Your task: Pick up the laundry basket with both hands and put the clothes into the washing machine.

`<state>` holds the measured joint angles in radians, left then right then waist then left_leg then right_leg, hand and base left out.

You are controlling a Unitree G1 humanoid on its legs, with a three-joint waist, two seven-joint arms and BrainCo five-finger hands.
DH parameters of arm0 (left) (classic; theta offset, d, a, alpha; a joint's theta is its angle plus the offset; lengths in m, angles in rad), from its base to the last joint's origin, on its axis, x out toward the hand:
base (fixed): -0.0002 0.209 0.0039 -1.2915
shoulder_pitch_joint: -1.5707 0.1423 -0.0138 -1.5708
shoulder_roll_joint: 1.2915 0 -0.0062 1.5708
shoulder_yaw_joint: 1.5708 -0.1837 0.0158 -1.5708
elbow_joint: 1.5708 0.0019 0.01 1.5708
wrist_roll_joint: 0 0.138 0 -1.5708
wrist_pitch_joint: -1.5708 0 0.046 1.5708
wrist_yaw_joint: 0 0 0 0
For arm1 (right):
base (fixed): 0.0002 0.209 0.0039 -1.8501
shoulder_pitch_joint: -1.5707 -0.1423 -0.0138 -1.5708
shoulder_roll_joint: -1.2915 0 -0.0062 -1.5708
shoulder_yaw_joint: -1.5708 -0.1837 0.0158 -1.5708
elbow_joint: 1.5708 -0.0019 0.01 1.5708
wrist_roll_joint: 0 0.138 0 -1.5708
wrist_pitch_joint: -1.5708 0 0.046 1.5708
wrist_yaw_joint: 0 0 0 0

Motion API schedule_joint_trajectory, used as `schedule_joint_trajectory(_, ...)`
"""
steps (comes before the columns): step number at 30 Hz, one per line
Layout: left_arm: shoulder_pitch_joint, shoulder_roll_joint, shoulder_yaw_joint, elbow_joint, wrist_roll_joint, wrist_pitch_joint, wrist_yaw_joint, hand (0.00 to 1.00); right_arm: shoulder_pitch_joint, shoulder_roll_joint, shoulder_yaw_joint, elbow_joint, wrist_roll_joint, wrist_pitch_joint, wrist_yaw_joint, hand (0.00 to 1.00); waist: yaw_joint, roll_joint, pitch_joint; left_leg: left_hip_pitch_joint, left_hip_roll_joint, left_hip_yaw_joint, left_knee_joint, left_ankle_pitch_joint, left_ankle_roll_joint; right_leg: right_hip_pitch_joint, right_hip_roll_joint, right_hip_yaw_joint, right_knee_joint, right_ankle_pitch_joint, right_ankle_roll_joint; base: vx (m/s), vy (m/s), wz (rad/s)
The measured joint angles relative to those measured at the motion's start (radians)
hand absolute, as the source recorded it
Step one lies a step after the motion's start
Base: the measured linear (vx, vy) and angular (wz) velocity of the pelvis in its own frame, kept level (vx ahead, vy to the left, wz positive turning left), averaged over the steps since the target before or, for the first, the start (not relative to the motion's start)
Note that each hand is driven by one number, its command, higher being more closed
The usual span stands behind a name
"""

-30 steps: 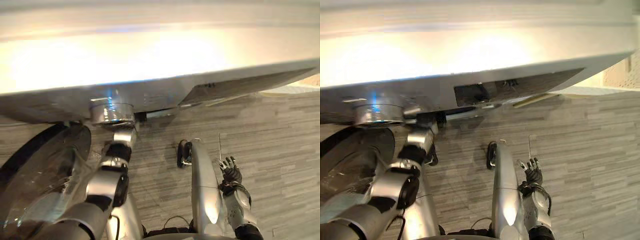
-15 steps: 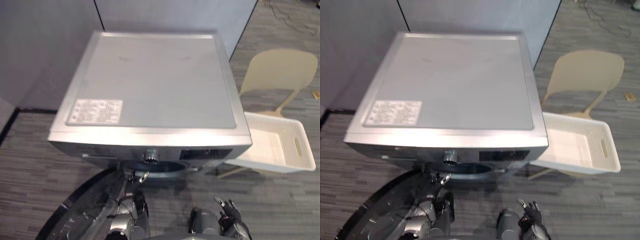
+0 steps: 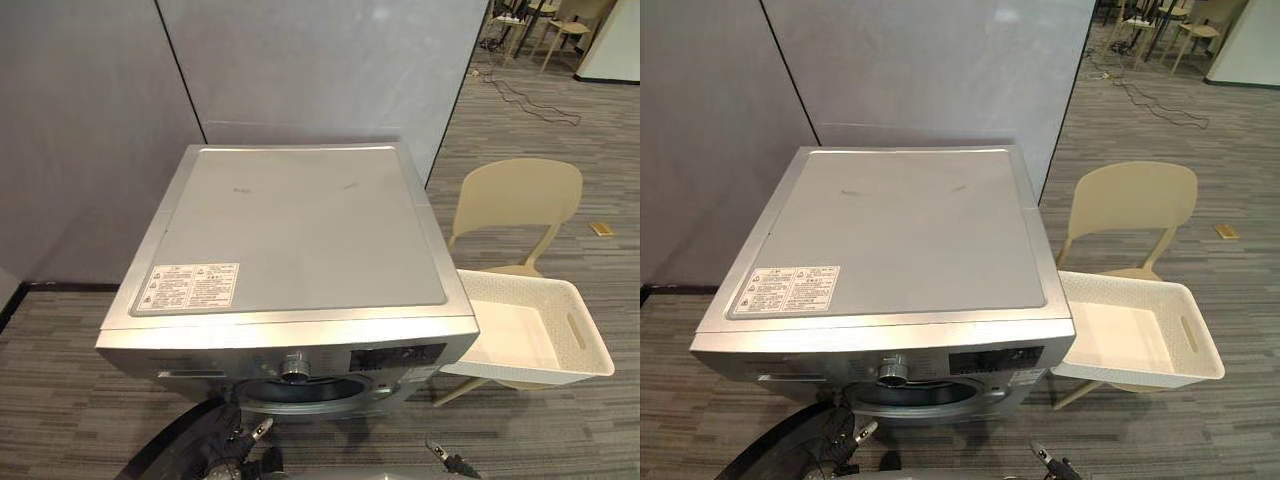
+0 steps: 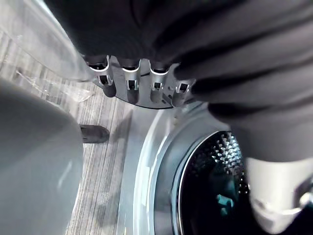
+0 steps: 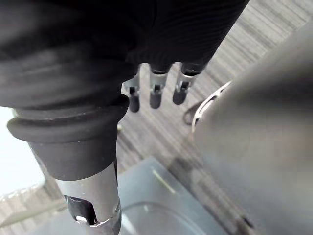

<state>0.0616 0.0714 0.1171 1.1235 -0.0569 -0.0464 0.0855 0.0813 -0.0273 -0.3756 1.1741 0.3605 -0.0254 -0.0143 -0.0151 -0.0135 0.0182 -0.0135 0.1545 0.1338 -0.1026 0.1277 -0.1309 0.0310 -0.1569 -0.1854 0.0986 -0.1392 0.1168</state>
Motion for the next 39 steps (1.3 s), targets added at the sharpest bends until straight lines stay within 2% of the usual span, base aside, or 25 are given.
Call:
schedule_joint_trajectory(11, 0.000, 0.002, 0.051, 0.031, 0.000, -0.001, -0.020, 0.00, -0.013, -0.020, 0.033, 0.040, -0.062, 0.007, 0.018, 0.00, -0.002, -0.010, -0.018, 0.018, -0.005, 0.011, -0.001, -0.015, 0.001, 0.018, -0.001, 0.027, -0.039, 0.024, 0.002, -0.02, 0.011, -0.08)
schedule_joint_trajectory(12, 0.002, 0.010, 0.053, 0.056, 0.002, 0.000, -0.021, 0.00, -0.016, -0.025, 0.059, 0.059, -0.087, 0.007, 0.018, 0.00, -0.012, -0.021, -0.043, 0.034, -0.010, 0.014, -0.001, -0.028, -0.002, 0.044, -0.003, 0.029, -0.063, 0.024, 0.001, 0.00, 0.000, 0.00)
schedule_joint_trajectory(18, 0.004, 0.010, 0.053, 0.056, 0.002, 0.000, -0.021, 0.00, -0.013, -0.026, 0.055, 0.059, -0.087, 0.007, 0.018, 0.00, -0.018, -0.021, -0.043, 0.045, -0.010, 0.021, -0.001, -0.033, -0.002, 0.052, -0.003, 0.036, -0.066, 0.024, 0.001, 0.00, 0.000, -0.03)
schedule_joint_trajectory(25, 0.004, 0.013, 0.053, 0.065, 0.002, -0.001, -0.026, 0.00, 0.055, -0.026, -0.072, 0.062, -0.085, 0.014, 0.018, 0.00, -0.026, -0.019, -0.041, 0.069, -0.010, 0.032, 0.006, -0.035, -0.002, 0.072, -0.003, 0.043, -0.068, 0.024, 0.001, 0.00, 0.000, -0.04)
schedule_joint_trajectory(29, 0.008, 0.007, 0.072, 0.064, -0.016, -0.001, -0.043, 0.00, 0.074, -0.040, -0.176, 0.061, -0.087, 0.014, 0.017, 0.00, -0.028, -0.008, -0.024, 0.087, -0.003, 0.056, 0.017, -0.049, -0.001, 0.065, -0.002, 0.056, -0.038, 0.021, 0.000, -0.04, 0.000, -0.15)
schedule_joint_trajectory(30, 0.009, 0.008, 0.072, 0.061, -0.033, -0.003, -0.043, 0.00, 0.076, -0.043, -0.189, 0.060, -0.087, 0.014, 0.015, 0.00, -0.027, 0.003, -0.016, 0.060, -0.001, 0.049, 0.058, -0.075, 0.002, 0.049, -0.006, 0.055, -0.015, 0.013, -0.003, -0.10, 0.006, 0.00)
schedule_joint_trajectory(33, 0.004, 0.010, 0.070, 0.039, -0.090, -0.009, -0.041, 0.00, 0.070, -0.040, -0.182, 0.056, -0.089, 0.014, 0.013, 0.00, -0.026, 0.010, 0.018, -0.016, 0.002, -0.029, 0.150, -0.100, 0.000, 0.031, -0.008, 0.001, 0.043, -0.016, -0.005, -0.10, -0.020, 0.54)
schedule_joint_trajectory(35, 0.007, 0.009, 0.070, 0.005, -0.109, -0.016, -0.040, 0.00, 0.041, -0.045, -0.150, 0.049, -0.089, 0.012, 0.013, 0.00, -0.021, 0.024, 0.063, -0.071, 0.006, -0.089, 0.185, -0.089, -0.006, 0.008, -0.003, -0.050, 0.093, -0.041, -0.012, -0.15, -0.055, 0.91)
schedule_joint_trajectory(37, 0.008, -0.006, 0.074, -0.018, -0.127, -0.025, -0.035, 0.00, 0.011, -0.055, -0.104, 0.018, -0.092, 0.008, 0.012, 0.00, -0.017, 0.045, 0.102, -0.129, 0.010, -0.148, 0.180, -0.042, -0.015, -0.047, 0.001, -0.099, 0.169, -0.066, -0.029, -0.19, -0.090, 0.82)
schedule_joint_trajectory(39, 0.007, -0.015, 0.095, -0.036, -0.129, -0.029, -0.029, 0.00, -0.014, -0.078, -0.045, -0.027, -0.096, -0.006, 0.010, 0.00, 0.002, 0.066, 0.124, -0.157, 0.011, -0.195, 0.134, 0.015, -0.027, -0.104, -0.006, -0.141, 0.254, -0.106, -0.043, -0.21, -0.119, 0.75)
